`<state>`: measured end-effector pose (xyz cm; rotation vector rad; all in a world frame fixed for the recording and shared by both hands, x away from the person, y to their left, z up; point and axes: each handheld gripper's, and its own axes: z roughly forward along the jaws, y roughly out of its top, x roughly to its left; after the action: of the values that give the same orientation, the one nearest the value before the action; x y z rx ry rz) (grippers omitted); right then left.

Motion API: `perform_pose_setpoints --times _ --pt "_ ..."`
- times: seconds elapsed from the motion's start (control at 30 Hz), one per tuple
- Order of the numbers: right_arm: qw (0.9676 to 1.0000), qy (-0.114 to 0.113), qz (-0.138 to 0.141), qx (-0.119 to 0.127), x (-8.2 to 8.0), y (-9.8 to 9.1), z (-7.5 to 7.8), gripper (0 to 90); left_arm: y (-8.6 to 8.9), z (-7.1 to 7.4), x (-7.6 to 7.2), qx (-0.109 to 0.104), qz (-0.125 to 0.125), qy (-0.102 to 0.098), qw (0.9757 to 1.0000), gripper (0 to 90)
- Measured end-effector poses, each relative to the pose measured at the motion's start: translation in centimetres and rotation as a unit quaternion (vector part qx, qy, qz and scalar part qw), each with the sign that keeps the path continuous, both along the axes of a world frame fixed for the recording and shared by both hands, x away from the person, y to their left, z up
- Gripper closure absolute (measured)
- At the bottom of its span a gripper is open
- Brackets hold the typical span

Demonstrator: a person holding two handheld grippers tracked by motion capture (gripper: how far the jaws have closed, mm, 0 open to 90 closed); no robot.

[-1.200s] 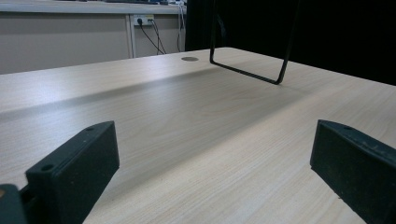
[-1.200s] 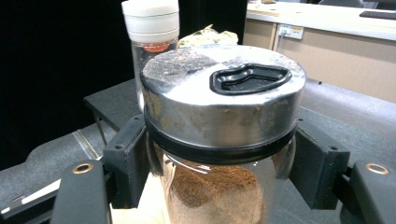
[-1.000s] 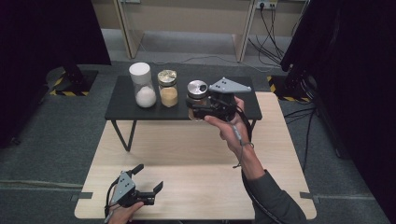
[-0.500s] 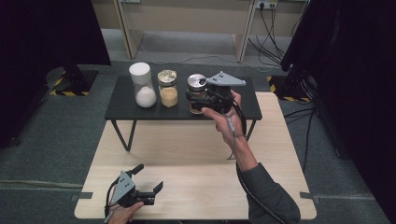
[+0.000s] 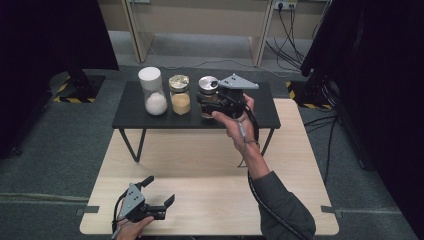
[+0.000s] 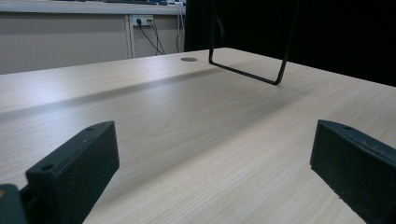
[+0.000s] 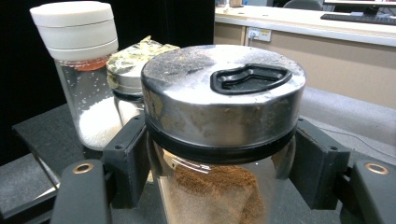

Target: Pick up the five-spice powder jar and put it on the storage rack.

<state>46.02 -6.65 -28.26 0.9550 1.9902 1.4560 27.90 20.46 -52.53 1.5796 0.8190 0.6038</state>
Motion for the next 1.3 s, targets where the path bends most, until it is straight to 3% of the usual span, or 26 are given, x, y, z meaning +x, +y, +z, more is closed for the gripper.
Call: perform_pose_setpoints --times 0.43,1.3 --pt "0.9998 0.004 -0.019 0.005 1.6 0.3 -0.8 30.7 0.0 0.0 0.0 0.002 -0.002 0.000 1.0000 0.6" --pt "0.9994 0.003 -0.035 0.008 2.9 0.9 -2.0 30.7 0.0 0.0 0.0 0.001 -0.003 0.001 1.0000 0.6"
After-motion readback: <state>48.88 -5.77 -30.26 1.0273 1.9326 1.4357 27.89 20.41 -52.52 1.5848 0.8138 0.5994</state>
